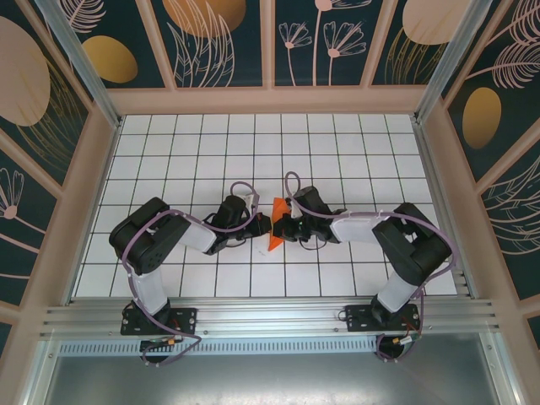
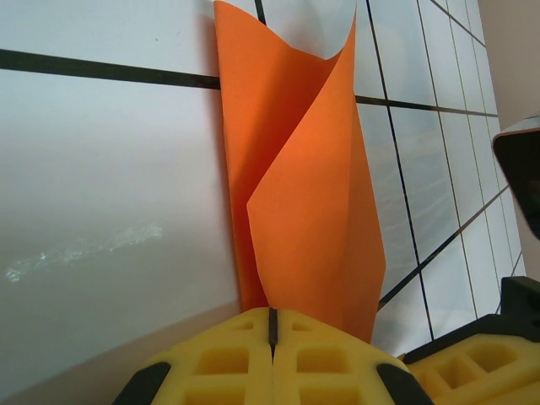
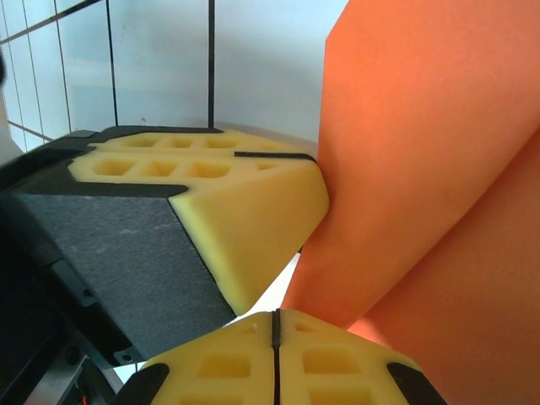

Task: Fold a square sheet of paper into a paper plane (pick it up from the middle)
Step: Fourth fold the wing at the center of the table.

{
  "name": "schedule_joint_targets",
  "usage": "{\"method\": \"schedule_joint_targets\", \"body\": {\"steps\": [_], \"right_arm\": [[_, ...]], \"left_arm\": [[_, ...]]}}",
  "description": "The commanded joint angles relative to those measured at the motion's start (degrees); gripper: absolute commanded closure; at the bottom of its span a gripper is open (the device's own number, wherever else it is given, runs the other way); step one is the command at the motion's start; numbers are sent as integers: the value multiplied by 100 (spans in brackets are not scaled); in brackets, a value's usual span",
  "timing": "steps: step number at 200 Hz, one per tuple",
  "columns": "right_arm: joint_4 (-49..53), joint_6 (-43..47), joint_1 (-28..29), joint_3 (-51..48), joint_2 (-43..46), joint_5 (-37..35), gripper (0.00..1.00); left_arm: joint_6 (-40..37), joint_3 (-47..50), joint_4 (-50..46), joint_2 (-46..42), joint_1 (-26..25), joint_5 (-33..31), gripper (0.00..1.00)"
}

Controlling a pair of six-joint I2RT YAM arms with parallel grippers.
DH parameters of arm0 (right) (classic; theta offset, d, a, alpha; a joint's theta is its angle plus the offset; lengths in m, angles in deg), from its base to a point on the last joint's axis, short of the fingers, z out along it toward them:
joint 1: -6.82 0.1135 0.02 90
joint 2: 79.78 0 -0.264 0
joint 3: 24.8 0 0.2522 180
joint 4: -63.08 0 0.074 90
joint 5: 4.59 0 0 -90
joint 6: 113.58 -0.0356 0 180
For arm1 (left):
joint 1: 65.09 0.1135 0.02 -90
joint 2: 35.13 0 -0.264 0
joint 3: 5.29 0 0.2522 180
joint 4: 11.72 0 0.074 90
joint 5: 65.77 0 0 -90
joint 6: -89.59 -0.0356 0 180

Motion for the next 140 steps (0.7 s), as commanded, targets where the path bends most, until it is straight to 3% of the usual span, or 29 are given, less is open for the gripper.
{"method": "schedule_joint_targets", "body": {"steps": [1, 84, 140], "right_arm": [[-311, -81, 51, -89, -169, 119, 93], [-513, -66, 36, -83, -434, 144, 92], [-297, -84, 42, -266, 212, -24, 91]], "left_arm": [[-202, 73, -794, 316, 49, -613, 100], [-266, 82, -958, 416, 47, -741, 100], [-296, -19, -1032, 381, 47, -762, 100]]}}
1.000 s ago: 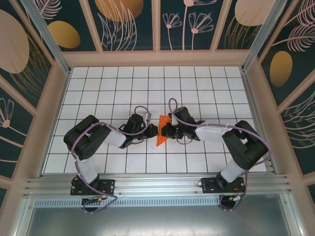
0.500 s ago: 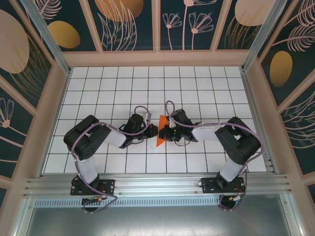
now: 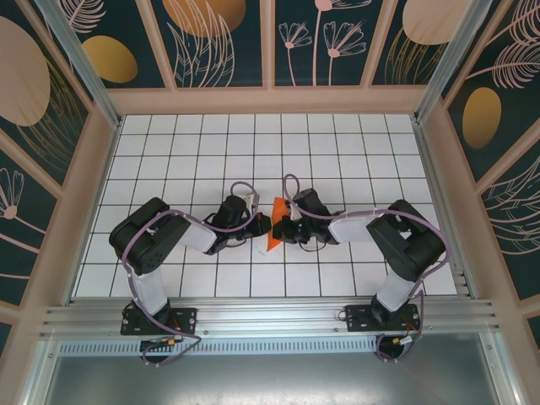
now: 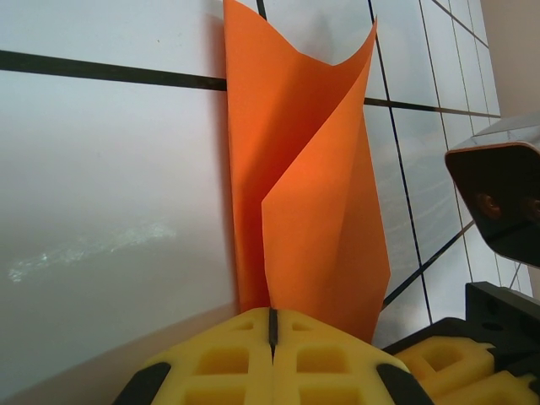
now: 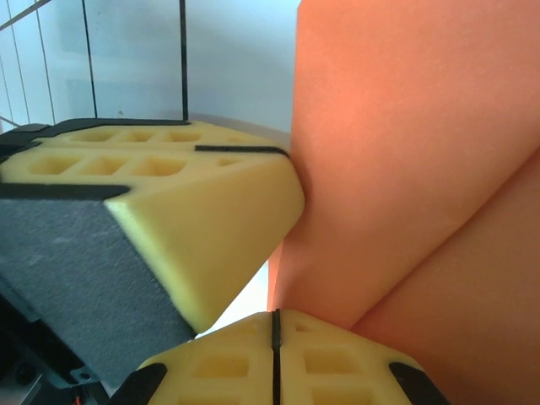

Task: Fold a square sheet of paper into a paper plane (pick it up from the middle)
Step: Fourth fold the wing at the center of the table.

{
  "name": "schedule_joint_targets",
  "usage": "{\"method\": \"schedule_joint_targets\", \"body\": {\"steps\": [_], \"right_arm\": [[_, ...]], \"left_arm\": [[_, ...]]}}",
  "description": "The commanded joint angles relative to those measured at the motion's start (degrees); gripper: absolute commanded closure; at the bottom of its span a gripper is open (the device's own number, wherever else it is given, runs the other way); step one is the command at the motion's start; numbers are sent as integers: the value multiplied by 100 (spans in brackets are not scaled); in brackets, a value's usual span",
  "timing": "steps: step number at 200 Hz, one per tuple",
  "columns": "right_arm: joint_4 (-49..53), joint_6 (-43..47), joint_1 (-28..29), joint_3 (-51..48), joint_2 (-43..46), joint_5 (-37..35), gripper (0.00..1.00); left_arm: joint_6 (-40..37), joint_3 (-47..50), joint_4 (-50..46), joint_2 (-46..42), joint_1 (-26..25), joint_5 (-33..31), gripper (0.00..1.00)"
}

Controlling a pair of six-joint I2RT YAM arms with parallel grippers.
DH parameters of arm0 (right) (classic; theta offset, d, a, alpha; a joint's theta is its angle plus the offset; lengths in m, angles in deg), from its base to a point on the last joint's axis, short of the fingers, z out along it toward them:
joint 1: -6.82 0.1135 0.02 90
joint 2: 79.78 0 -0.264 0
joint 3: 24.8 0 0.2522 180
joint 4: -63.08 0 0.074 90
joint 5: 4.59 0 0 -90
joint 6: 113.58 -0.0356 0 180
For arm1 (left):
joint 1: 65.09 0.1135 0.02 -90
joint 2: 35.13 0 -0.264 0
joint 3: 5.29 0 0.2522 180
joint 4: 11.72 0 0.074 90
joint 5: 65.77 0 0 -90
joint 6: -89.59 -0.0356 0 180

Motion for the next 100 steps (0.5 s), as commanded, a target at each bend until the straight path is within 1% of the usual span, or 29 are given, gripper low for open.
{"method": "schedule_joint_targets", "body": {"steps": [1, 13, 72, 100], "right_arm": [[-6, -68, 42, -151, 387, -95, 91], [-105, -99, 66, -197, 439, -3, 91], [-274, -274, 260, -295, 238, -44, 92], [-377, -346, 322, -337, 249, -109, 93]], "left_arm": [[-282, 5, -973, 380, 60, -713, 100], [-268, -15, -955, 390, 58, -700, 100], [-132, 0, -822, 437, 74, -624, 100], [69, 156, -413, 489, 168, -348, 100]]}}
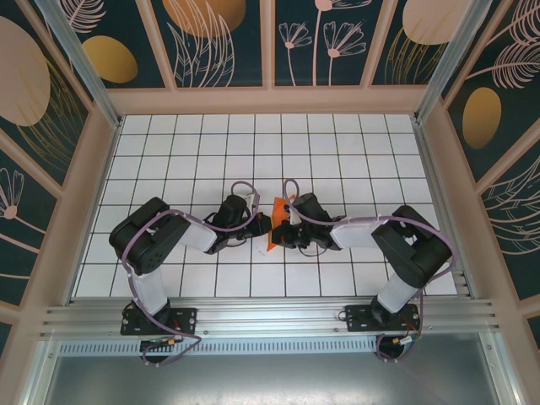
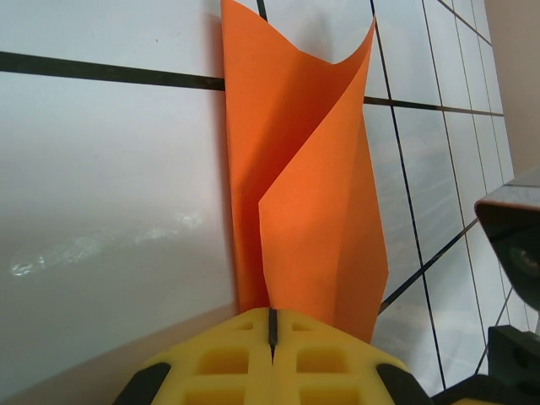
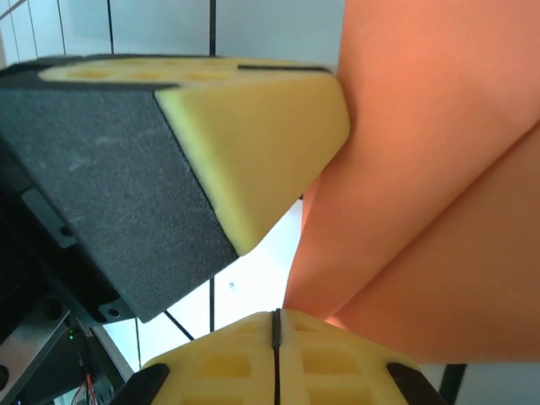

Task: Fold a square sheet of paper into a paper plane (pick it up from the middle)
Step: Fourth fold the wing at the center of the table.

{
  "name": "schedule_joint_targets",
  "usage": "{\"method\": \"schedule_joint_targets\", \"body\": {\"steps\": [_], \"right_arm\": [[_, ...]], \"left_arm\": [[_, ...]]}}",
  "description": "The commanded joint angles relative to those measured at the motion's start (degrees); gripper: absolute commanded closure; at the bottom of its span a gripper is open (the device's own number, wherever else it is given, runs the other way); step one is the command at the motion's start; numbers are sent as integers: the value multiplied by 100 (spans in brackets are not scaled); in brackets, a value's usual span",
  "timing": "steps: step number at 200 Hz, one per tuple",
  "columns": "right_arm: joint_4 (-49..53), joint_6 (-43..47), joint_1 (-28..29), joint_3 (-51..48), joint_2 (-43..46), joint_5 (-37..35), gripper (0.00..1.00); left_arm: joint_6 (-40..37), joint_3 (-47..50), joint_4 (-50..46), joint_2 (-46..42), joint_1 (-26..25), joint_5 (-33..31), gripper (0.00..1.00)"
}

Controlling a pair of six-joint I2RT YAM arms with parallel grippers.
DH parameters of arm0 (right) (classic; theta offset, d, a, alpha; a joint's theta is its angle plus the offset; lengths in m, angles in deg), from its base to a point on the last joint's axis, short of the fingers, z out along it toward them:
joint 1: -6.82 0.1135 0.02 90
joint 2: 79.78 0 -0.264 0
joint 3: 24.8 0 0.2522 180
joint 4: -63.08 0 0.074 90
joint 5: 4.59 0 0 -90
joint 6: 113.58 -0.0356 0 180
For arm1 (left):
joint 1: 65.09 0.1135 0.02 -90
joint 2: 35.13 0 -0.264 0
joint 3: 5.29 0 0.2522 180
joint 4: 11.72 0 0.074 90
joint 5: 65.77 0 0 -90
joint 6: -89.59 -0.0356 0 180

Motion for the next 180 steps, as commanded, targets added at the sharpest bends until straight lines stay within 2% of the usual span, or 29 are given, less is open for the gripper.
{"method": "schedule_joint_targets", "body": {"steps": [1, 36, 95, 180], "right_arm": [[-273, -163, 76, -91, -27, -97, 93], [-450, -197, 77, -193, 33, -57, 93], [-788, -286, 94, -176, -188, 110, 93], [-691, -261, 94, -11, -792, -97, 93]], "left_arm": [[67, 198, -353, 479, 172, -355, 100], [196, 330, 20, 559, 291, -27, 100], [319, 449, 252, 685, 323, 33, 100], [382, 520, 216, 827, 343, -87, 100]]}}
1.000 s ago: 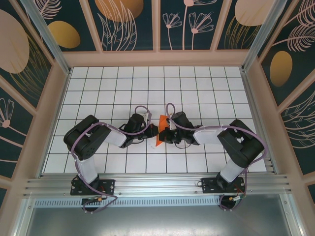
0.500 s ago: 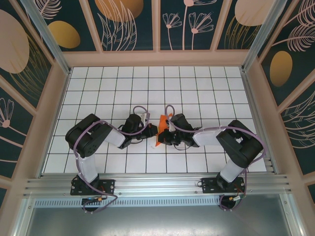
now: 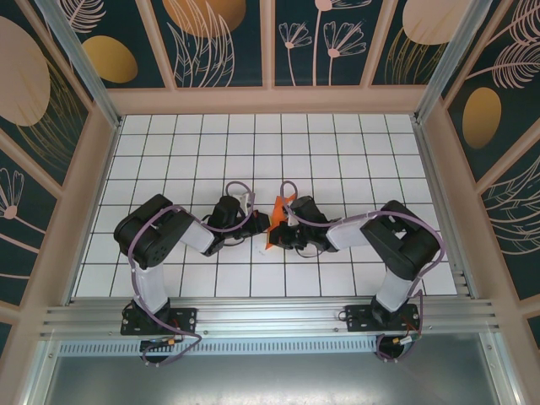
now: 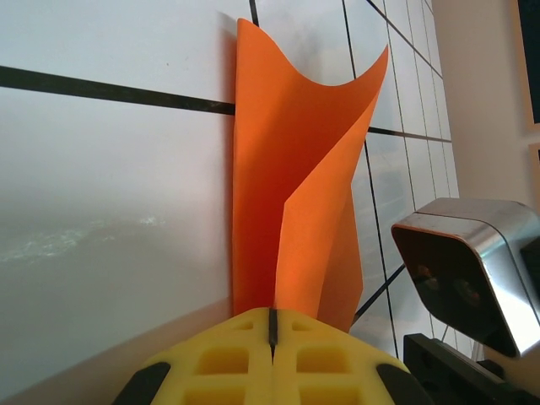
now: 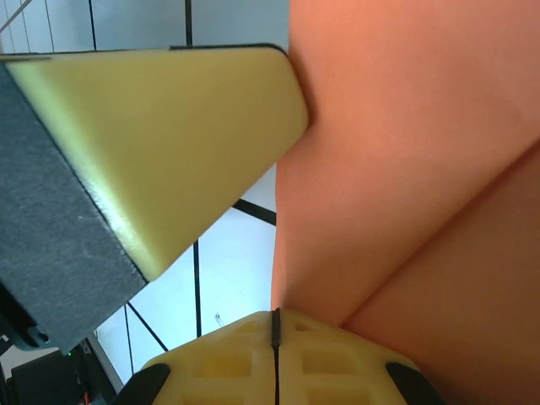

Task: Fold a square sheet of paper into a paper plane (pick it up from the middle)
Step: Fourth fold the wing at the center of the table.

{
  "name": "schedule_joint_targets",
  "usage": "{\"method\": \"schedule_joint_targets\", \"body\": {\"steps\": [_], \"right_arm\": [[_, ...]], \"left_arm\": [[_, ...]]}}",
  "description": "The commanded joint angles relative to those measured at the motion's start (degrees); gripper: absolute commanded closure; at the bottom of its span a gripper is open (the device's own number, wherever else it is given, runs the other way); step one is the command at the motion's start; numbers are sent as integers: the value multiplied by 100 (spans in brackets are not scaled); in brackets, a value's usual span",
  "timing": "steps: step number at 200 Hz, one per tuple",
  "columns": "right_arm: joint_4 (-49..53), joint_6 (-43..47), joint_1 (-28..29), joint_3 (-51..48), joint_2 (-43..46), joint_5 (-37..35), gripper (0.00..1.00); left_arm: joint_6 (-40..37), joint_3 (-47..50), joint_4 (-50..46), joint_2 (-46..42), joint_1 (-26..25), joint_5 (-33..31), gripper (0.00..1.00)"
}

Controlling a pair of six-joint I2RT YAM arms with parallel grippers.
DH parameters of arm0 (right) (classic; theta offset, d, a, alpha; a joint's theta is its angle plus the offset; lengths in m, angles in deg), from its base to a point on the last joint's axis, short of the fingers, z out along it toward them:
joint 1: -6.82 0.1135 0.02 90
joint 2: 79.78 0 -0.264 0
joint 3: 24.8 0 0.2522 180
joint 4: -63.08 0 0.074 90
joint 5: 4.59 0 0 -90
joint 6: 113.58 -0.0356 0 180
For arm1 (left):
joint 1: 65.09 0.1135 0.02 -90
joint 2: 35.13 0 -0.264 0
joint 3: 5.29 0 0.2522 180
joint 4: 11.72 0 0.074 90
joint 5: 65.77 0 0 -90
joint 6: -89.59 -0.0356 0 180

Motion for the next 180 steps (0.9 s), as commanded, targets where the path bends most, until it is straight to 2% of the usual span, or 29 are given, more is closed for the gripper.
{"method": "schedule_joint_targets", "body": {"steps": [1, 68, 116, 161, 180], "right_arm": [[24, -15, 48, 43, -294, -55, 93], [163, -14, 74, -39, 521, 2, 91], [149, -76, 252, 112, 104, -39, 92], [540, 17, 303, 298, -302, -347, 92], [647, 67, 303, 333, -209, -311, 93]], "left_arm": [[-183, 265, -851, 524, 95, -529, 100], [-270, 164, -1077, 503, 92, -599, 100], [-293, 85, -1192, 466, 95, -609, 100], [-345, 63, -1272, 470, 96, -605, 100], [-380, 54, -1334, 463, 89, -612, 100]]}}
